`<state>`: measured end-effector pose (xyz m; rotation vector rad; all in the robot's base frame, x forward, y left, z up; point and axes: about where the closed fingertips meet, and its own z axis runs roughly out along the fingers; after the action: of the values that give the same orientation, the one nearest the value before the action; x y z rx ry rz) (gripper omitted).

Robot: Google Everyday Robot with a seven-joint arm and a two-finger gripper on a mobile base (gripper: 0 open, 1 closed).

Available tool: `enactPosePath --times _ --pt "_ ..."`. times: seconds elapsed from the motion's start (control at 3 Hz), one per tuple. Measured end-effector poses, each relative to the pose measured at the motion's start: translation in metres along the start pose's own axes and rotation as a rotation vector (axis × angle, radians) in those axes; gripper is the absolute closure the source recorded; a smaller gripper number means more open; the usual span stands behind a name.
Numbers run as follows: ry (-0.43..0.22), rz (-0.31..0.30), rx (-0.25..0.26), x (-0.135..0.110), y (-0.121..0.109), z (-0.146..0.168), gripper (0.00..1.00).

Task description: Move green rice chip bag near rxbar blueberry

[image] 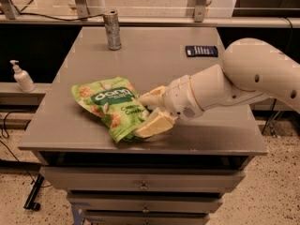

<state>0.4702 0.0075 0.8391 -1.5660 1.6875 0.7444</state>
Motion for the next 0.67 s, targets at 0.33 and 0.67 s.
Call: enactPosePath --times 0.33,0.67 --pt "0.016 -0.02 0.025 0.001 -0.006 -0.02 0.88" --pt "0.02 -0.049 0.08 -0.009 -0.019 -0.055 1.0"
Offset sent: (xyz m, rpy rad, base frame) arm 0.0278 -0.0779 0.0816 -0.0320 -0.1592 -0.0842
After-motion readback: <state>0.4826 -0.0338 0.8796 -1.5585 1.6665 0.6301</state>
